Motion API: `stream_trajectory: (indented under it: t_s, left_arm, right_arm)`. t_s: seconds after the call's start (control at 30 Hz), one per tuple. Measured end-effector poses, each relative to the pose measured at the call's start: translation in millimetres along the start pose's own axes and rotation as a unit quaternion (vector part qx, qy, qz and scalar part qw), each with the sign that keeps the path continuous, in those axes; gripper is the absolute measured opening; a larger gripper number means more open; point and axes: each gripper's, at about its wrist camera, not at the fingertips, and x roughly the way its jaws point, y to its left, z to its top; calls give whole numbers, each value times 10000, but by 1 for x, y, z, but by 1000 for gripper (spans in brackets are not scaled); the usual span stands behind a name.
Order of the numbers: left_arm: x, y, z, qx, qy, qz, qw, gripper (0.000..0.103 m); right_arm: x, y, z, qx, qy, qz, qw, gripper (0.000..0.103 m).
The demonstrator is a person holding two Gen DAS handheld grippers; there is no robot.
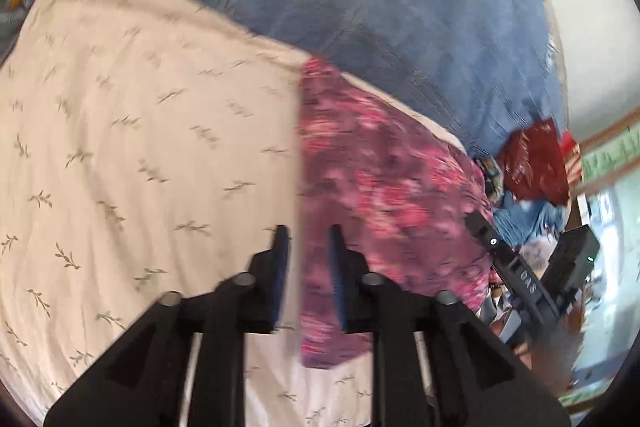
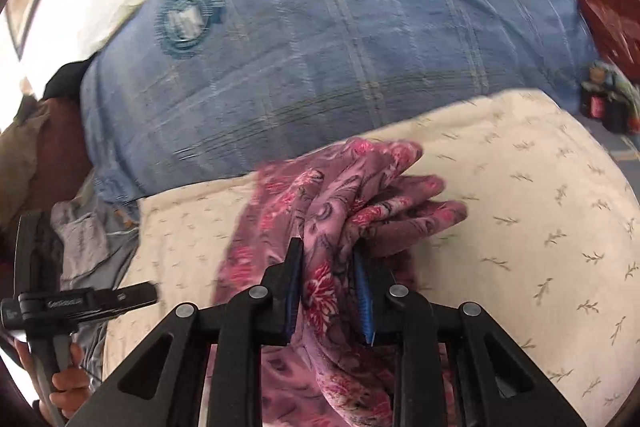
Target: Fold small clothes
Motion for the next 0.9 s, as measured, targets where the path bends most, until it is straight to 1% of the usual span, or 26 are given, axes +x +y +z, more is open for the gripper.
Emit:
stream_trajectory:
  t_s: [0.03,0.07,0.1,0.17,0.2,0.23,0.27,0.33,0.37,0.4,0.5,0.53,0.57,0.6,0.63,0.67,0.73,0.83,0.9]
  left_arm:
    - [2,8,0,-100,52,25,9999,33]
    - [6,13,1,-177,85,12,9998,34]
    - [14,16,3,-261,147,-80,9995,34]
    - [30,14,4,-302,321,-323,9985,38]
    - [36,14,5,-282,394,-400,9980,41]
    - [43,13,5,-257,456,-450,9976,45]
    - [50,11,5,-252,527,-517,9970,47]
    - [65,8,5,-301,740,-785,9937,57]
    - [69,5,6,-316,812,-851,9926,59]
    - [78,1,7,-330,890,-895,9915,60]
    - [96,-11,6,-374,1014,-980,9893,61]
    - [99,-15,4,-363,1067,-1044,9881,57]
    - [102,-20,3,-315,1098,-1018,9882,51]
    - [101,-26,2,-221,1040,-900,9902,38]
    - [98,-32,1,-110,960,-845,9917,30]
    - [95,-37,2,-45,878,-800,9929,28]
    - [83,-46,1,100,741,-723,9946,26]
    - [65,-51,-1,144,589,-727,9955,26]
    - [44,-49,-4,161,458,-820,9955,26]
  right_arm:
    - [5,-13,2,188,94,13,9998,24]
    - [13,-28,4,387,203,60,9990,24]
    - [19,-40,4,560,285,94,9980,24]
    - [30,-60,4,868,411,357,9947,32]
    - [31,-68,3,987,419,522,9929,35]
    - [31,-72,0,1053,413,650,9915,43]
    - [32,-78,-3,1133,417,775,9897,55]
    - [36,-91,-8,1258,471,890,9869,68]
    - [38,-95,-10,1283,485,981,9857,68]
    - [42,-100,-12,1321,532,1180,9828,68]
    - [59,-106,-16,1513,820,1625,9716,71]
    - [65,-105,-18,1533,919,1740,9684,69]
    - [68,-100,-19,1466,936,1738,9693,63]
    - [67,-93,-18,1280,903,1770,9717,52]
    - [67,-87,-17,1140,896,1850,9720,24]
    - [62,-78,-14,921,822,1694,9778,24]
    - [51,-61,-13,592,682,1441,9854,23]
    - [37,-48,-10,578,531,1387,9872,23]
    - [23,-33,-11,453,404,1387,9885,23]
